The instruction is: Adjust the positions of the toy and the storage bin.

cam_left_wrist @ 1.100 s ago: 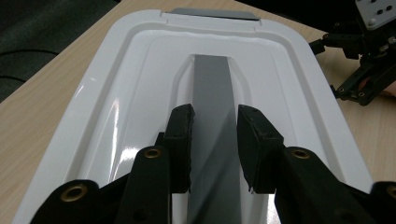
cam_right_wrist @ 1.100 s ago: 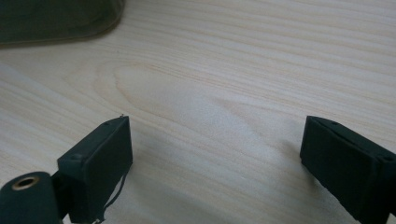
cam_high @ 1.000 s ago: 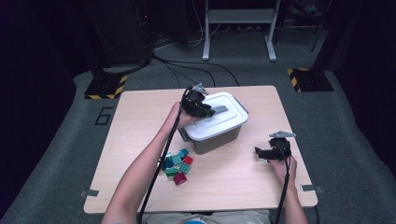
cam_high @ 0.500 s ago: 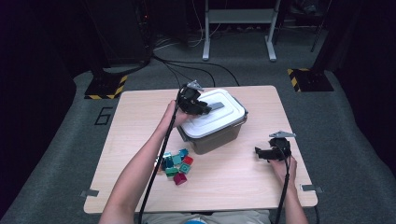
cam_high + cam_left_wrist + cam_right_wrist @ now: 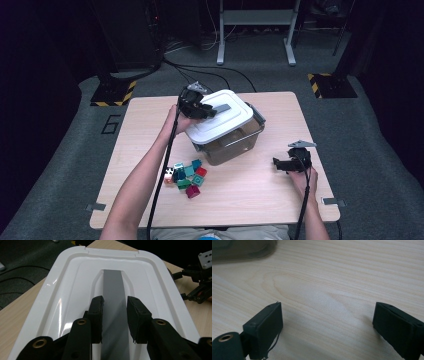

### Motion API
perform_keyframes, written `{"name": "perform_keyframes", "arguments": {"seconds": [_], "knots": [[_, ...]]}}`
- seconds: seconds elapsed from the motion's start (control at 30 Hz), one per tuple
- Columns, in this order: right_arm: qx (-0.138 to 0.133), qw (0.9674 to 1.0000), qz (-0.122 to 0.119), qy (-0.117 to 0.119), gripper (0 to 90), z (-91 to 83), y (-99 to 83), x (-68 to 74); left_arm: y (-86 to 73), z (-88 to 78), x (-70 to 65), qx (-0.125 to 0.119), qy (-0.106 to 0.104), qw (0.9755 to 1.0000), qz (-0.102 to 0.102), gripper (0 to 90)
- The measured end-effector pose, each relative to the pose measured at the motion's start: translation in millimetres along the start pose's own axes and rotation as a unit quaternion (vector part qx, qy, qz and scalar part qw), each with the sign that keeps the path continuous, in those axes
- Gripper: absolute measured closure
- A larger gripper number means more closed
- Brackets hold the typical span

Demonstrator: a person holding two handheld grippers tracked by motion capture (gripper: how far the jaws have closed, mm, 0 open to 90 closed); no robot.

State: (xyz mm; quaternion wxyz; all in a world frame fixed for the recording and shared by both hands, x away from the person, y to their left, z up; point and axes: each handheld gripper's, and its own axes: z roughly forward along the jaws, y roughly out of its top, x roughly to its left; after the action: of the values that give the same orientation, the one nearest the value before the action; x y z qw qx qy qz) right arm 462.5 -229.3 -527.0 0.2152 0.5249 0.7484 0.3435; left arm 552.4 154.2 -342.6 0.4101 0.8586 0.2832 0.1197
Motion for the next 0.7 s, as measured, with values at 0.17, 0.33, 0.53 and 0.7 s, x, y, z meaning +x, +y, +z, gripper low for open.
{"name": "perform_keyframes", "arguments": {"seconds": [0.17,0.33,0.53,0.7], "knots": [[0.0,1.0,-0.003,-0.001,8.5,0.2,-0.1,-0.1,-4.4,-11.0,7.7,-0.004,0.01,0.9999,-0.007,66.5],[0.003,1.0,-0.009,0.002,8.5,-0.2,-0.2,-0.5,-11.7,-24.9,18.7,-0.01,0.023,0.9995,-0.02,66.5],[0.004,0.9999,-0.013,0.002,8.5,-0.2,-0.3,-0.7,-17.5,-33.5,25.4,-0.013,0.03,0.9991,-0.028,66.5],[0.003,0.9999,-0.017,0.0,8.5,0.0,-0.3,-0.7,-25.8,-42.2,33.2,-0.015,0.04,0.9985,-0.033,66.5]]}}
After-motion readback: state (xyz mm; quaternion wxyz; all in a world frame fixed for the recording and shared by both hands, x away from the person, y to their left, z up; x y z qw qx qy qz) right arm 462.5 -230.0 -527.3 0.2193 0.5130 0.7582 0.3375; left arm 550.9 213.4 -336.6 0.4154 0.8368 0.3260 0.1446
